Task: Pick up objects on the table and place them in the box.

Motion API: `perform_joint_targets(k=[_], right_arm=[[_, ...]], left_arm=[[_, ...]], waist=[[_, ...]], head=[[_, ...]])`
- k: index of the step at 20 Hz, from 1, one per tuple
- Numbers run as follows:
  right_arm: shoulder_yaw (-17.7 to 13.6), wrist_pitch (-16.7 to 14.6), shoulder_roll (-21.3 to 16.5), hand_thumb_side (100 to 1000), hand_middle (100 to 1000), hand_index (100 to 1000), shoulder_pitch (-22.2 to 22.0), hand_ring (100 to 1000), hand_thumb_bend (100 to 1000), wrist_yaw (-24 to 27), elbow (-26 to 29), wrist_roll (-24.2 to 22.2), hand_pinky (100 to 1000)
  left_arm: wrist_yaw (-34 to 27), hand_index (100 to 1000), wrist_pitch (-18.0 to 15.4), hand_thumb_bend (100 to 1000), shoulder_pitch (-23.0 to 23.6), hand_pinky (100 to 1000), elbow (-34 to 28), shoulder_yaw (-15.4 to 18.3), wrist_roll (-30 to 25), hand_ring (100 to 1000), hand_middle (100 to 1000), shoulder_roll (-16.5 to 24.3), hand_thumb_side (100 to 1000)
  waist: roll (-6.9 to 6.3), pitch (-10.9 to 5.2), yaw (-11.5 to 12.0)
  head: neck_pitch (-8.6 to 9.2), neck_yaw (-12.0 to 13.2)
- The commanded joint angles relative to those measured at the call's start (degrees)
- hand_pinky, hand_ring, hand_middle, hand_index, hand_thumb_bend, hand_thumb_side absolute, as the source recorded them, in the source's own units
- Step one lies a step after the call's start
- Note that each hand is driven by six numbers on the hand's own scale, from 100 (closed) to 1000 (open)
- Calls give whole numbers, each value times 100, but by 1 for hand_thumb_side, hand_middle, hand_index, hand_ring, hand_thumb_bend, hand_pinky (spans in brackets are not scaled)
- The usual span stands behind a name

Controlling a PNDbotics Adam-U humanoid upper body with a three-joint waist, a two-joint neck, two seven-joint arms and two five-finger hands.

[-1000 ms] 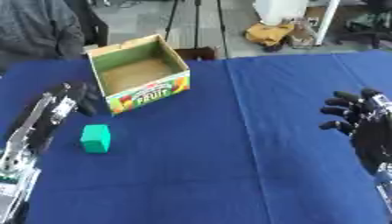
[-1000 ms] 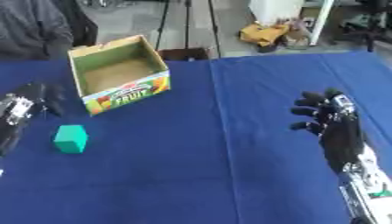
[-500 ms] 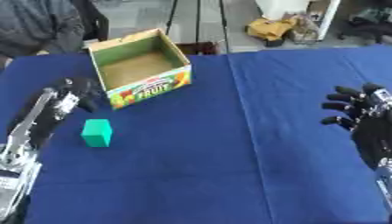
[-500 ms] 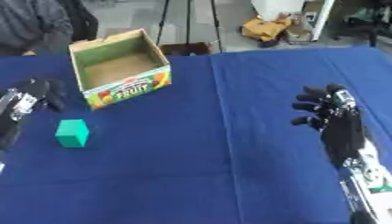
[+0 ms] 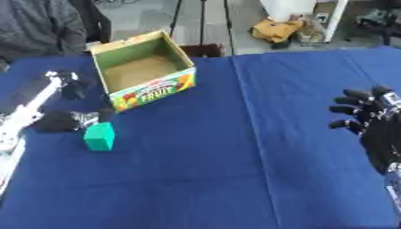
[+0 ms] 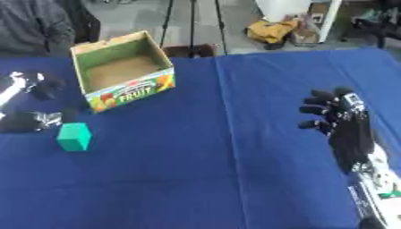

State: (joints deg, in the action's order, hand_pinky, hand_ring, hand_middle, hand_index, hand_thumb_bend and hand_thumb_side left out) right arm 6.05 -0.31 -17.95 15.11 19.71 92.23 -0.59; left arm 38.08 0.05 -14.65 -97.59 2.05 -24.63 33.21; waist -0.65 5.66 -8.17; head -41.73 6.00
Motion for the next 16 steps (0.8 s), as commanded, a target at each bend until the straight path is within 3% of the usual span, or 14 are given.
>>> perform_joint_targets(k=[1, 6, 16], right_arm=[[-9, -4, -102, 1000, 685, 807, 61, 727, 100, -17, 109, -19, 537], [2, -2, -99, 1000, 685, 807, 64, 728, 100, -15, 108, -33, 537], [12, 0, -89, 1000, 685, 807, 70, 728, 100, -7, 107, -43, 537]], left_arm=[[471, 790, -257, 754, -186, 644, 247, -105, -533, 630, 650, 404, 525], [657, 799, -608, 720, -444, 651, 830, -295, -1016, 635, 650, 486, 500], [1167, 798, -921, 667, -866, 672, 1686, -621, -278, 658, 667, 281, 470]], waist=[[-15, -77, -9], [-19, -82, -28], [-14, -87, -60]], head=[[19, 34], [50, 24], [110, 45]])
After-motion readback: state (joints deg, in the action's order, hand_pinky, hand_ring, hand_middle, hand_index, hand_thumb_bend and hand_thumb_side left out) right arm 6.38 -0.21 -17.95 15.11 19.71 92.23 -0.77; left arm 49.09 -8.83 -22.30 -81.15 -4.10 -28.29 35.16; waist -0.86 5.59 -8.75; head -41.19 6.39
